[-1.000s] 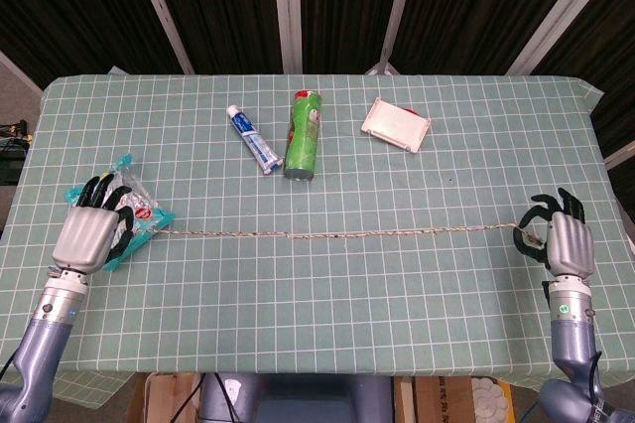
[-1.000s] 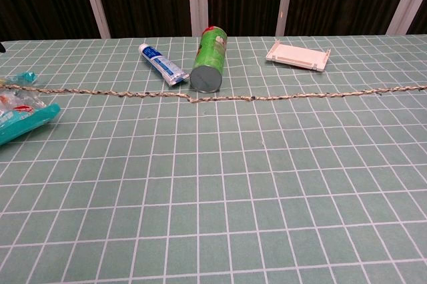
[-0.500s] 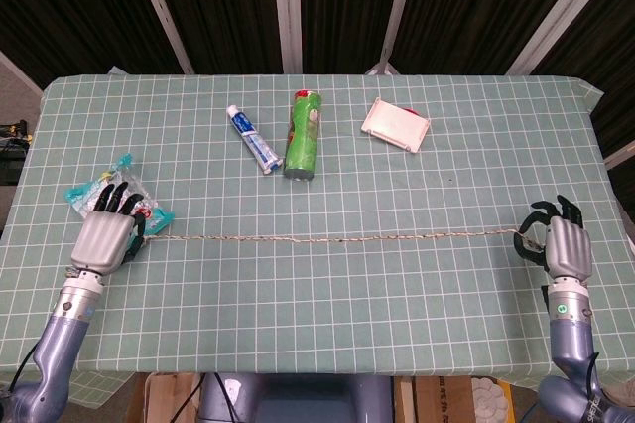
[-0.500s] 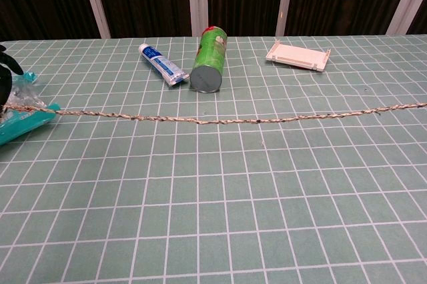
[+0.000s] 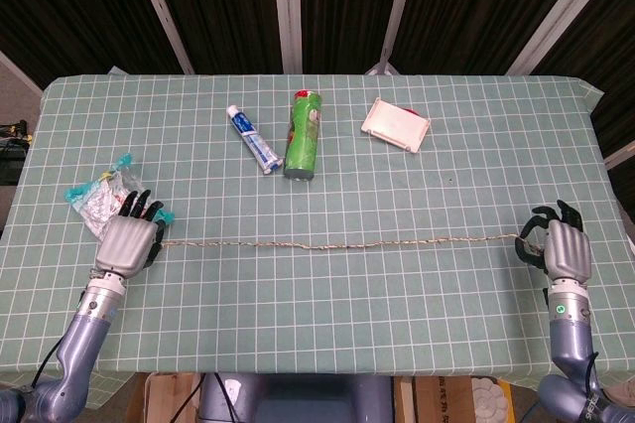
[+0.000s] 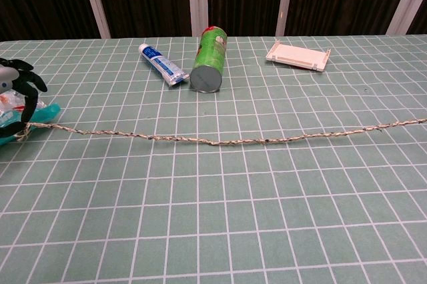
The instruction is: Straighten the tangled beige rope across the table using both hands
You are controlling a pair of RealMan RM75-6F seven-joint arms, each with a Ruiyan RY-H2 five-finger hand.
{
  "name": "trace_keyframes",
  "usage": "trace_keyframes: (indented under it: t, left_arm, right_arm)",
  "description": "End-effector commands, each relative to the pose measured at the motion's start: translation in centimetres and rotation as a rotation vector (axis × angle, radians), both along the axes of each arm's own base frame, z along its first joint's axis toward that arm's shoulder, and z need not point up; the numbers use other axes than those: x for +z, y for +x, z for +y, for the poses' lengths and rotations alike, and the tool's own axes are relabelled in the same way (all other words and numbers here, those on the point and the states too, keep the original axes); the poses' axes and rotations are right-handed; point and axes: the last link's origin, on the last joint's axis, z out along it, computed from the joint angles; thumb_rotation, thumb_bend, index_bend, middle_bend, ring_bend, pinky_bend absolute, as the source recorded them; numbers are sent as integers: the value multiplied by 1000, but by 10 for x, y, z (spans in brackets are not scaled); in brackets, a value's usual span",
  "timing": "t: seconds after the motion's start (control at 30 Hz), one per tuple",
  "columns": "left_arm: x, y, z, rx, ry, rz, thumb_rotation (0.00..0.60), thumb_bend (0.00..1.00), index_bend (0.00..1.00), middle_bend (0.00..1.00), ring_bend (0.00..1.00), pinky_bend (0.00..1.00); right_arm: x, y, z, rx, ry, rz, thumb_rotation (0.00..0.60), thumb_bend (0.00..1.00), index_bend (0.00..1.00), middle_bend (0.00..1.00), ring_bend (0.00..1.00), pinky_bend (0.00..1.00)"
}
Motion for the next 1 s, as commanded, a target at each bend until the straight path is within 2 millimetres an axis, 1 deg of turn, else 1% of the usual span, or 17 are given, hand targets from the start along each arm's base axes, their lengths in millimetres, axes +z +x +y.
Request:
trace_keyframes:
  t: [0.03,0.07,0.1,0.13,0.17,0.23,0.33,0.47,0.57,0.7,0.8,0.9,1.0]
  left_arm:
    - [-1,2,-1,3,-15,6,600,421,542,98,0,0]
    - [0,3,-1,4,-16,7,600,386,494,74,0,0]
    - [1,3,-1,4,-17,8,600,349,447,52,0,0]
    - [3,3,-2,7,-16,7,600,310,402,35,0,0]
    - [5,4,-2,10,-14,5,600,282,373,26,0,0]
    - [11,3,-4,23,-12,-4,600,208,298,5,0,0]
    - [20,1,-8,39,-4,-16,600,154,228,0,0,0]
    - [37,-2,-20,79,22,-77,600,131,183,0,0,0]
    - [51,-4,-34,101,60,-178,600,129,158,0,0,0]
    - [68,-12,-64,84,120,-311,600,129,142,0,0,0]
    - [78,-24,-91,60,150,-365,600,129,133,0,0,0]
    - [89,-38,-113,29,151,-351,600,129,123,0,0,0]
    - [101,-49,-126,-4,169,-310,600,128,116,0,0,0]
  right_arm:
    - [-1,-1,1,-2,24,18,600,459,279,143,0,0]
    - [-1,-1,2,-2,33,23,600,458,148,80,0,0]
    - [0,-2,3,-3,42,32,600,458,51,34,0,0]
    - [0,-2,3,-5,50,38,600,459,13,14,0,0]
    - [0,-2,4,-9,58,42,600,461,0,1,0,0]
    - [2,-2,5,-19,68,53,600,445,0,0,0,0]
    - [6,-1,8,-28,69,63,600,393,0,0,0,0]
    - [16,6,14,-20,39,46,600,379,0,0,0,0]
    - [24,13,22,15,14,38,600,378,0,0,0,0]
    - [38,22,42,123,-18,98,600,378,0,0,0,0]
    - [46,23,62,202,-24,156,600,377,0,0,0,0]
    - [55,22,86,267,-21,212,600,376,0,0,0,0]
    - [63,21,106,306,-19,231,600,377,0,0,0,0]
